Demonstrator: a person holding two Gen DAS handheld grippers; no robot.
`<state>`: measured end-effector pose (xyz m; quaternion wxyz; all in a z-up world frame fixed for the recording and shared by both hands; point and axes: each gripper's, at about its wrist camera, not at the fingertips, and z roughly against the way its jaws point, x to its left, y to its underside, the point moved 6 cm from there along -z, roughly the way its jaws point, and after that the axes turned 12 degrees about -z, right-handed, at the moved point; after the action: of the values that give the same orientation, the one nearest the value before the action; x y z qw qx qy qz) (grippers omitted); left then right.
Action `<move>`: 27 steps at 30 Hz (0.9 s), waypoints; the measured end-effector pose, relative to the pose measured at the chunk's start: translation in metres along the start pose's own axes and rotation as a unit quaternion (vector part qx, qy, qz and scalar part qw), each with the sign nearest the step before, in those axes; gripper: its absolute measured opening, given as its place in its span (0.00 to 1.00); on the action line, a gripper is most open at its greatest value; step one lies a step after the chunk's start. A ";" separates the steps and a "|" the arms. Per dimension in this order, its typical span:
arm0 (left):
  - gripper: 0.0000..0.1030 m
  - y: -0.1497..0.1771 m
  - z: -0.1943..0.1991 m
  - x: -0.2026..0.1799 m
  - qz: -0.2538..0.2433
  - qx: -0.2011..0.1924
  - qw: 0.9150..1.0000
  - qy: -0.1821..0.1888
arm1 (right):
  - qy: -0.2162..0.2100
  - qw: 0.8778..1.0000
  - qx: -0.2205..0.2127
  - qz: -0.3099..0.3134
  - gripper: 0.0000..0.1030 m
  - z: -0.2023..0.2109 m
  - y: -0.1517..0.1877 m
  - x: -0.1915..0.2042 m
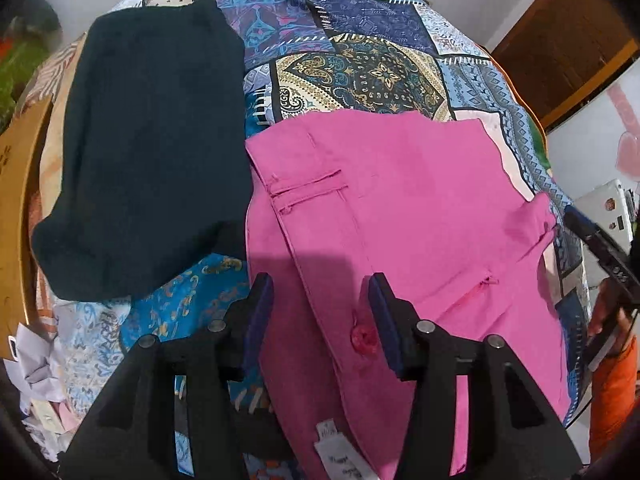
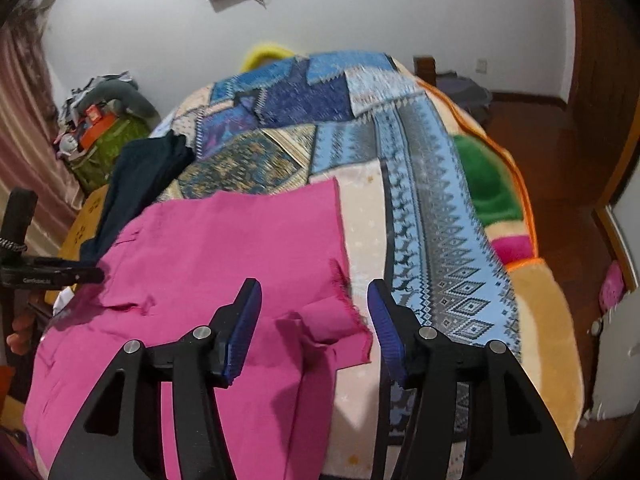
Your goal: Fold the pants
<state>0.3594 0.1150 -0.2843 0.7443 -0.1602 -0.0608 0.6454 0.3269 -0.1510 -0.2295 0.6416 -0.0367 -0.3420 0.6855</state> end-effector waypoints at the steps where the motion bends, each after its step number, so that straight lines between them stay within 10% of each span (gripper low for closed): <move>1: 0.43 -0.001 -0.001 -0.001 -0.003 -0.001 1.000 0.001 | 0.000 1.000 0.007 -0.005 0.50 -0.005 0.002 -0.004; 9: 0.07 -0.007 -0.013 -0.006 -0.002 -0.001 1.000 0.019 | 0.001 0.999 0.033 -0.010 0.50 -0.034 0.010 -0.010; 13: 0.06 -0.008 -0.004 -0.025 -0.067 -0.030 0.997 -0.024 | -0.015 0.999 0.034 -0.003 0.39 -0.037 0.012 -0.003; 16: 0.05 -0.008 0.005 -0.039 -0.111 -0.048 0.990 -0.070 | -0.012 0.999 0.043 0.009 0.12 -0.041 0.014 -0.001; 27: 0.06 -0.011 0.011 -0.021 -0.102 -0.061 0.984 -0.133 | 0.050 0.992 0.009 0.119 0.05 -0.030 0.019 0.012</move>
<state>0.3635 0.0946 -0.2684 0.7803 -0.1113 -0.2148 0.5768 0.3230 -0.1268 -0.2575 0.5723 -0.1051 -0.2968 0.7572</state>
